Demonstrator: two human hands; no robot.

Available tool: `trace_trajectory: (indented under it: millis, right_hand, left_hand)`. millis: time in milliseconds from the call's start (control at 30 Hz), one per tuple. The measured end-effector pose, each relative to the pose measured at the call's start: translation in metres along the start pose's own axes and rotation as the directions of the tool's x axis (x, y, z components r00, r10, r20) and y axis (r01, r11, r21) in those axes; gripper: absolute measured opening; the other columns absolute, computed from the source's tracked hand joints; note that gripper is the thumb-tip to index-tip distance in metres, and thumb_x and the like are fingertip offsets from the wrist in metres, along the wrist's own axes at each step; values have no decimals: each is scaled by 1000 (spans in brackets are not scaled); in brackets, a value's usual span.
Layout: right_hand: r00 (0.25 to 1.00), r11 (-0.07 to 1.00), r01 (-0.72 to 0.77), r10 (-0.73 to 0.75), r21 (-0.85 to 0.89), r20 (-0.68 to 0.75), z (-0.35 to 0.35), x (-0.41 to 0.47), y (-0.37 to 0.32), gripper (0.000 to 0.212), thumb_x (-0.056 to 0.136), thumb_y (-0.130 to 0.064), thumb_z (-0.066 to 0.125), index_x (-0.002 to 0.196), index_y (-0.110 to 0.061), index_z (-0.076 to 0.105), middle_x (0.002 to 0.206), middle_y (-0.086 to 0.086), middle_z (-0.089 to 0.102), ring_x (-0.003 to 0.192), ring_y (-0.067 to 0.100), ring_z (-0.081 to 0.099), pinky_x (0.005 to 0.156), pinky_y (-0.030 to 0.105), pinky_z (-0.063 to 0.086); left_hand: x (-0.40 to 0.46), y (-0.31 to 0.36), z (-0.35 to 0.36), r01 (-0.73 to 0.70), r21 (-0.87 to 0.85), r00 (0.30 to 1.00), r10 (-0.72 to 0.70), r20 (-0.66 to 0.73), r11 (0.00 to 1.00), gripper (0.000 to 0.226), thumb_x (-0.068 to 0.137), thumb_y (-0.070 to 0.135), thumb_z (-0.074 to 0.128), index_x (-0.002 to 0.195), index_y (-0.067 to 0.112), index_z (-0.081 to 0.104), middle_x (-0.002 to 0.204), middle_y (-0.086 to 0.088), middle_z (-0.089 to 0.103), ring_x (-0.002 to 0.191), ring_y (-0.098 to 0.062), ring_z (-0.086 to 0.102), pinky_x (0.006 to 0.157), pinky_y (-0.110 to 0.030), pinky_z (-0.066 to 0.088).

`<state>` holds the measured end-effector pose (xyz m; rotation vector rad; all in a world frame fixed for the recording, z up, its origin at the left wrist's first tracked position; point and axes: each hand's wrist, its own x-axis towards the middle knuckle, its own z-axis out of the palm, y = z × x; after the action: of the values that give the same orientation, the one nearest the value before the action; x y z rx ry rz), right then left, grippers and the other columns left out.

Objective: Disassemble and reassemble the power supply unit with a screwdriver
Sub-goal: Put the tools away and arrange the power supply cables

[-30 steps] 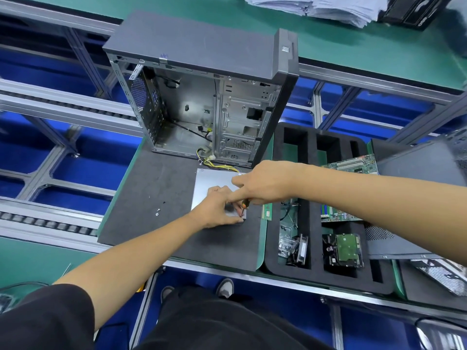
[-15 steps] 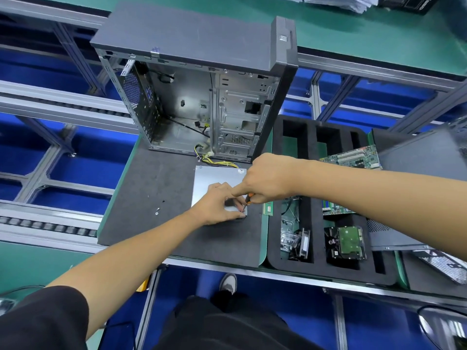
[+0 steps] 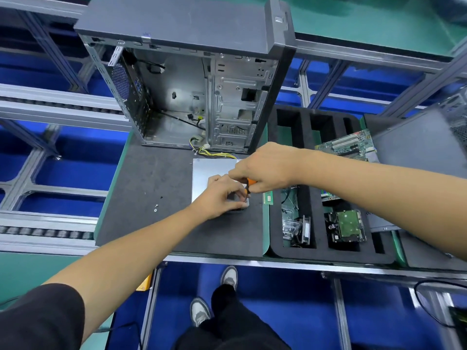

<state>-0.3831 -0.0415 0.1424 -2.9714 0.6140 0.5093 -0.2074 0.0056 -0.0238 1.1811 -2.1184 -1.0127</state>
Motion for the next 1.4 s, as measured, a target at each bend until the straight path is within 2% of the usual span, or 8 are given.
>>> trace_trajectory:
  millis: [200,367,500,633,933,1133,1300,1400]
  right_hand:
    - [997,987,-61,68,151,-39,4,5,-10,17,85,-48,35,88,-33,42,66,-8,49,58,12,44,49,30,24]
    - [919,887,-337,382,315,-92,24,12,-17,16,87,-31,57,89,-27,41,62,-7,45,57,17,45,49,31,21]
    - [970,958,-215,232,190,-75,14,12,-16,18,87,-50,45,96,-35,41,84,-12,51,60,8,48,48,30,25]
    - [998,963,-65,65,260,7,4,7,-8,17,83,-18,55,93,-29,45,93,-9,43,72,12,39,54,30,26]
    - [947,935,-314,321,164,-15,12,4,-19,14,90,-35,49,86,-24,42,67,-6,50,60,20,48,49,32,27]
    - [998,1000,14,-15,19,62,0,0,-10,21,89,-12,50,95,-27,37,91,-4,32,56,15,36,47,31,20]
    - [984,979,-174,176,-108,16,7,2,-10,14,94,-30,44,85,-24,36,69,0,47,59,27,45,48,32,22]
    - [962,963,-270,270,17,30,11,0,-12,10,91,-28,48,95,-26,39,81,1,60,59,23,50,49,33,31]
  left_hand:
    - [1,-1,1,-17,-5,1000,17,1,1000,18,79,35,86,88,24,76,92,16,73,98,-15,65,94,-52,48]
    - [-2,-5,3,28,34,1000,-28,1,999,13,80,38,84,88,31,76,94,18,71,102,-3,48,98,-43,36]
    - [-3,-3,2,17,-5,1000,-17,21,1000,14,80,36,85,90,35,75,94,16,72,102,-16,59,99,-48,43]
    - [-4,-1,3,-7,-16,1000,6,-24,1000,19,79,35,87,77,41,68,90,17,74,100,-15,55,94,-45,43]
    - [-4,-1,1,0,9,1000,0,-6,1000,20,77,36,87,85,39,69,91,20,73,99,-9,48,91,-36,36]
    - [-3,1,-1,-24,-31,1000,24,6,999,29,75,31,89,76,44,64,95,20,73,100,-21,65,93,-53,49]
    - [-3,1,-1,-21,42,1000,21,-1,999,37,78,42,85,86,63,56,94,22,73,104,-8,50,91,-33,33]
    - [-3,0,0,-21,52,1000,21,-6,998,35,79,42,84,88,62,57,94,22,73,100,-5,45,87,-32,31]
